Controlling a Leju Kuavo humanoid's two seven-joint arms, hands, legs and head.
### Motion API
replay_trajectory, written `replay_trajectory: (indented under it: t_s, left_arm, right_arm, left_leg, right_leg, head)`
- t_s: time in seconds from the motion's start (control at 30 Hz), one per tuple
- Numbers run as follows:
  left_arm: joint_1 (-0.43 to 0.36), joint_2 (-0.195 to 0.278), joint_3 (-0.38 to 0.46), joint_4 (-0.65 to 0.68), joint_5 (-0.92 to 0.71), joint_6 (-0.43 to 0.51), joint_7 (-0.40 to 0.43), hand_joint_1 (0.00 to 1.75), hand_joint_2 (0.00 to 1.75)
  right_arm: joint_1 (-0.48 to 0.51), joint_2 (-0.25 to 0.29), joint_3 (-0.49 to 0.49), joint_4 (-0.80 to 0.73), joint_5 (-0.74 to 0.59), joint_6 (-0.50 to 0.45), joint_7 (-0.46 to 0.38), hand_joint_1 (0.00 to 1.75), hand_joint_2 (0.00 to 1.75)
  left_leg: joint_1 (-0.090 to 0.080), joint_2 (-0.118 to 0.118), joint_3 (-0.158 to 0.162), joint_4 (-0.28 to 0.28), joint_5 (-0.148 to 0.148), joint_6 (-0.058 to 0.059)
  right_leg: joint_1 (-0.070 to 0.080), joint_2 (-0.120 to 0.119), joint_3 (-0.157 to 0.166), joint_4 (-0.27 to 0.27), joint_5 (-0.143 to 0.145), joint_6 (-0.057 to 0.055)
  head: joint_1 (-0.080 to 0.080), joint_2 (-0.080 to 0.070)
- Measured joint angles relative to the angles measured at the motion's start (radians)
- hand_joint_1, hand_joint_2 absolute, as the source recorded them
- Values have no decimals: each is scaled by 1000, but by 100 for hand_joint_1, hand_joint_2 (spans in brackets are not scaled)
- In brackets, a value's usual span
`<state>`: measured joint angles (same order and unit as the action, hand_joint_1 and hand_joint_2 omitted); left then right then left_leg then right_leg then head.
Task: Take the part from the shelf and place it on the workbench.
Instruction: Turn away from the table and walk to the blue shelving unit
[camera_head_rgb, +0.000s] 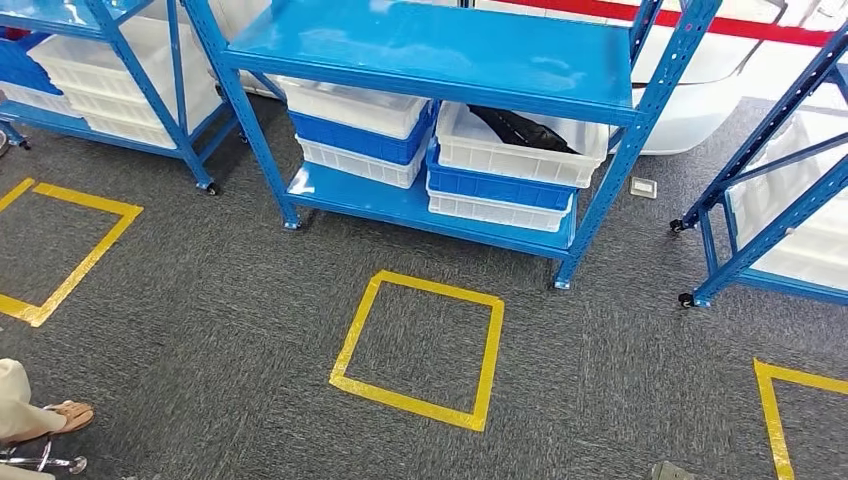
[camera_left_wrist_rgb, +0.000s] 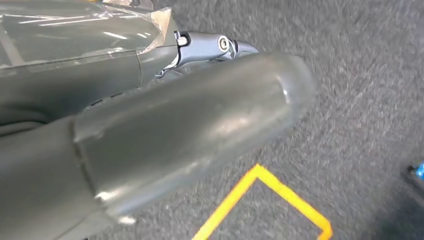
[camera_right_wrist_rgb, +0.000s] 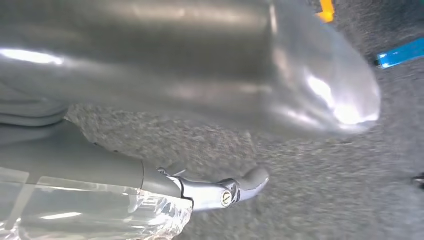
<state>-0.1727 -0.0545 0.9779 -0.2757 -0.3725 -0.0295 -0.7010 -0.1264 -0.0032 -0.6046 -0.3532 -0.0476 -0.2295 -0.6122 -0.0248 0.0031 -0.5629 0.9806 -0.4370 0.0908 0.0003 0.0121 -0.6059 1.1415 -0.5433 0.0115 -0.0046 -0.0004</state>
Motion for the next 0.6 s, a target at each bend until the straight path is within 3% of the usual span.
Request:
replay_trajectory:
  t_s: [0.07, 0.1, 0.13, 0.17, 0.23, 0.3, 0.37, 0.43, 0.5, 0.57, 0.6]
  left_arm:
    - [1, -3, -2, 0, 0, 0, 0, 0, 0]
    - [1, -4, -3, 1, 1, 0, 0, 0, 0]
    - [2, -5, -4, 1, 2, 0, 0, 0, 0]
    - [2, -6, -5, 1, 3, 0, 0, 0, 0]
    - [2, -5, -6, 1, 4, 0, 1, 0, 0]
    - [0, -3, -7, 1, 5, 1, 1, 0, 0]
    - [-2, -3, -8, 1, 6, 1, 1, 0, 0]
    - [-3, -3, -8, 0, 6, 1, 1, 0, 0]
    - [-3, -3, -9, 0, 6, 1, 1, 0, 0]
    - [-2, -3, -9, 0, 6, 1, 1, 0, 0]
    - [-1, -3, -9, 0, 6, 1, 1, 0, 0]
  right_arm:
    - [4, -3, -4, 0, -1, 0, 0, 0, 0]
    - [7, -4, -7, 0, -2, 1, 0, 0, 0]
    - [10, -5, -9, 0, -2, 1, 0, 0, 0]
    - [11, -5, -11, 1, -3, 1, 0, 0, 0]
    - [12, -5, -14, 1, -3, 1, 0, 0, 0]
    - [11, -4, -15, 2, -2, 2, 0, 0, 0]
    - [12, -4, -17, 2, -2, 2, 0, 0, 0]
    - [12, -3, -18, 2, -2, 2, 0, 0, 0]
    - [11, -2, -18, 2, -1, 2, 0, 0, 0]
    - [10, -2, -19, 2, -1, 2, 0, 0, 0]
    - [11, -2, -19, 2, -1, 2, 0, 0, 0]
  left_leg:
    - [2, 0, 8, -2, -7, -3]
    - [2, 0, 13, -1, -12, -5]
    - [4, -1, 20, -1, -18, -8]
    - [6, -1, 27, 0, -25, -13]
    - [6, 0, 39, 9, -44, -27]
    - [4, 0, 43, 17, -61, -40]
    - [6, 1, 45, 21, -70, -47]
    - [13, 0, 38, 45, -87, -58]
    - [20, -1, -9, 142, -129, -72]
    - [27, -1, -94, 276, -172, -82]
    - [30, -1, -128, 318, -174, -84]
  right_leg:
    - [-3, 0, -76, 122, -35, 3]
    - [-6, -1, -99, 149, -35, 10]
    - [-11, -1, -105, 141, -19, 21]
    - [-16, -4, -89, 93, 12, 35]
    - [-26, -14, -30, -45, 79, 56]
    - [-27, -18, 4, -116, 103, 45]
    - [-26, -14, 8, -119, 97, 21]
    - [-28, -11, 16, -120, 91, 6]
    - [-29, -9, 27, -121, 83, -7]
    - [-27, -9, 36, -121, 75, -16]
    - [-26, -7, 40, -121, 71, -18]
  head:
    - [1, 0]
    - [1, 0]
    - [1, 0]
    - [1, 0]
    - [3, 0]
    - [4, 0]
    - [4, 0]
    - [2, 0]
    - [-2, 0]
    - [-2, 0]
    - [-3, 0]
